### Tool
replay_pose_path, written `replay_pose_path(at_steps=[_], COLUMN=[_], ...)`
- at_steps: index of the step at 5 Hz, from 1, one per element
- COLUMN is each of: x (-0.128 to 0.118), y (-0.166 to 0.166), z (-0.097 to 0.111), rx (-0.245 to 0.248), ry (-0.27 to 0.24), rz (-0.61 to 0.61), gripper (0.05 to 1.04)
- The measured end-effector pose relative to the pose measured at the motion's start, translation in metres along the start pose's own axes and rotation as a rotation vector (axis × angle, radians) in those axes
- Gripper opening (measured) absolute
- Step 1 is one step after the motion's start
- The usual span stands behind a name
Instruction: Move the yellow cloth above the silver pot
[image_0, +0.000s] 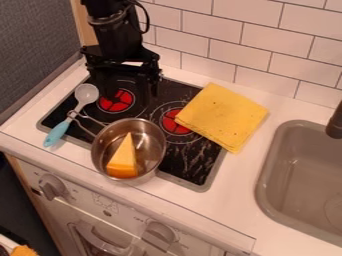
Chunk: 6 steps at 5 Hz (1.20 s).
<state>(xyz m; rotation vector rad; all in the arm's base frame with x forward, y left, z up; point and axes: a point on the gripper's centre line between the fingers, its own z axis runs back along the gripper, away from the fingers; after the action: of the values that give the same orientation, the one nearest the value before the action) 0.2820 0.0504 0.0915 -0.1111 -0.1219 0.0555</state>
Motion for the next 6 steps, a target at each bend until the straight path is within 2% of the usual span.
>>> replay_pose_path(at_steps=[1,2,4,6], x=[-0.001,0.034,0.086,0.095], y=[0.0,-0.028,-0.071,-0.074], z=[-0.012,-0.053,-0.098,-0.101], rx=[-0.005,0.004,0.064,0.122], ry=[0.035,0.079,0.086,0.08], rz=[0.014,-0.027,-0.089,-0.085], gripper=[1.001,1.001,1.001,1.001])
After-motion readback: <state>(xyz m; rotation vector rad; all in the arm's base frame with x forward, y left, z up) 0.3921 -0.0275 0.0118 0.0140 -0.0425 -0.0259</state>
